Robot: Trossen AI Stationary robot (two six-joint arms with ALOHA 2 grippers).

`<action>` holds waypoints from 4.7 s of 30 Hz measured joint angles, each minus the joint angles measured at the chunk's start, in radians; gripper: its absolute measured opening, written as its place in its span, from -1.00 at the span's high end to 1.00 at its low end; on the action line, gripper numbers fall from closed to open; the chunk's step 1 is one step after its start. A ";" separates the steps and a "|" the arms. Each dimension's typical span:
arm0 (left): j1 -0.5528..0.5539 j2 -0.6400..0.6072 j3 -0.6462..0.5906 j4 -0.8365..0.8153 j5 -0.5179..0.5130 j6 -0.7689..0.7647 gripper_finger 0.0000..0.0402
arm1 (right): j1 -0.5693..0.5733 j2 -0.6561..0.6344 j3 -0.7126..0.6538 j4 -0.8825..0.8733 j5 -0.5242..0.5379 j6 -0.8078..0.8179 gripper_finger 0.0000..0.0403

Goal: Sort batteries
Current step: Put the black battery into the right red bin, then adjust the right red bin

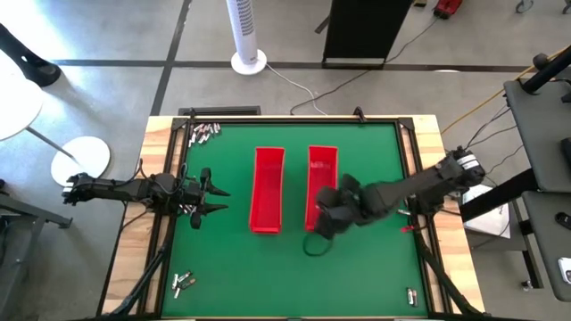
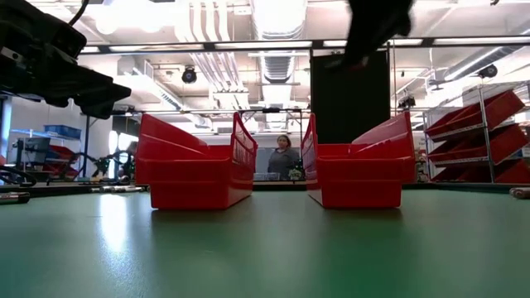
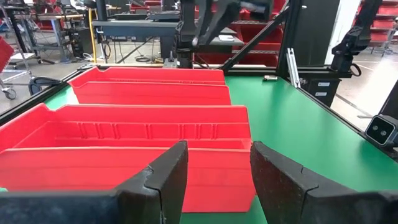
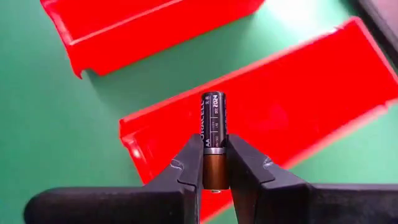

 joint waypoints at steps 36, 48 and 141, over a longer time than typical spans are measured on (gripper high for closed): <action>0.000 0.006 0.000 0.000 0.000 0.000 0.23 | -0.199 0.281 -0.032 0.024 -0.360 -0.540 0.78; 0.000 0.006 0.000 0.000 0.000 0.000 0.23 | -0.201 0.281 -0.115 0.135 -0.358 -0.562 0.76; 0.000 0.011 0.000 0.000 0.000 0.000 0.23 | -0.289 -0.289 -0.570 -0.300 -0.331 -0.358 0.30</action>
